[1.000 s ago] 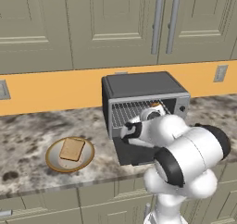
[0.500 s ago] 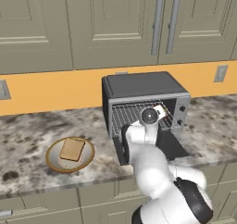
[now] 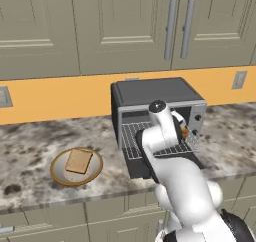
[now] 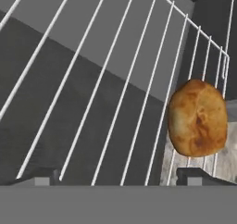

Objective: Pick up the heated bread from the toaster oven and place it in the bowl. Then move the bread bowl to the dining counter.

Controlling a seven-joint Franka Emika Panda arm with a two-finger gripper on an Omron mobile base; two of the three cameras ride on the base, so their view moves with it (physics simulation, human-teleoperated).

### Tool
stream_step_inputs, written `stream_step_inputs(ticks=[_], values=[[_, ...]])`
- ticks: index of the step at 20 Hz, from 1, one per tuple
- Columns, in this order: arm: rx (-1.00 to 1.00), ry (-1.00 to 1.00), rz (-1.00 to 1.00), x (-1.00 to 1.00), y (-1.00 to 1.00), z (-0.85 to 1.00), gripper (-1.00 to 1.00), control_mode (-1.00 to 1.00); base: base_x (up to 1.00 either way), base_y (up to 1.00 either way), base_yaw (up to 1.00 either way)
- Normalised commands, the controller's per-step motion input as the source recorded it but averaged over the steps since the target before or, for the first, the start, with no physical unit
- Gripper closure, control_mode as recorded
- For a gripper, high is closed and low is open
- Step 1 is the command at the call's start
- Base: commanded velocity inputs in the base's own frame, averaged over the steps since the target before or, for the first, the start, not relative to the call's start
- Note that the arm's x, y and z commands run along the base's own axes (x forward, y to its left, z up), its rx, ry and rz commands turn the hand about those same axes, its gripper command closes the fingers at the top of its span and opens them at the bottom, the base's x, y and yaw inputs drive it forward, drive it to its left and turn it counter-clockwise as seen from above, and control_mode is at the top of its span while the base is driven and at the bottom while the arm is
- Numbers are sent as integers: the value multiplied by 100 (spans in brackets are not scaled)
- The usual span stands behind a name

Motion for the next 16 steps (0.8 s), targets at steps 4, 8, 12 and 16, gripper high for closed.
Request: stream_step_inputs(ticks=[4,8,12,16], values=[[-12,67,-4,-100,-72,-92,-100,-100,0,0,0],[5,-5,-10,-89,-59,-11,-100,-100,0,0,0],[32,-26,-22,-51,-60,84,-100,-100,0,0,0],[25,2,-25,-69,-63,88,-100,-100,0,0,0]])
